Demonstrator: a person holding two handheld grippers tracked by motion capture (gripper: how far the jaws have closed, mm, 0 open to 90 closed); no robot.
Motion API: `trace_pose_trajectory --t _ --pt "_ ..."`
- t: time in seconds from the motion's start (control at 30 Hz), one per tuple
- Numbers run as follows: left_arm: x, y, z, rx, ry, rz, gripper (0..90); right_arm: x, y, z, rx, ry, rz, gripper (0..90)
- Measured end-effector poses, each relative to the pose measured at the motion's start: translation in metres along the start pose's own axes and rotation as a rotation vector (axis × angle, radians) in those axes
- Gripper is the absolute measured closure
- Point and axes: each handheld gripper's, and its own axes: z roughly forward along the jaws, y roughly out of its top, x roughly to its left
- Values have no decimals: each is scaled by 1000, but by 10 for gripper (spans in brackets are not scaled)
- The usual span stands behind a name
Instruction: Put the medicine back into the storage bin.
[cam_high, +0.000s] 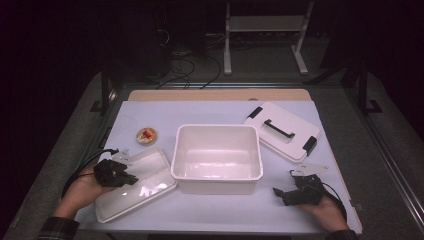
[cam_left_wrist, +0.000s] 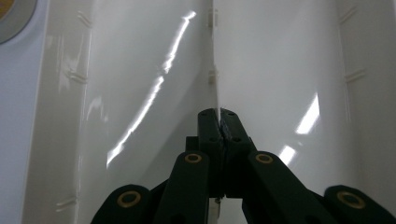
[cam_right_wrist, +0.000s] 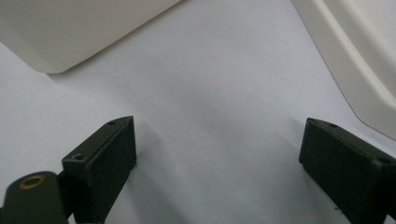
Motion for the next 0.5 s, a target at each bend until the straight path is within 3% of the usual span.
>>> trace_pose_trajectory --t 0.33,0.5 --pt "-1 0 2 13 -1 8 866 0 0 0 0 0 0 102" --pt "-1 1 -3 12 3 6 774 0 0 0 0 0 0 102"
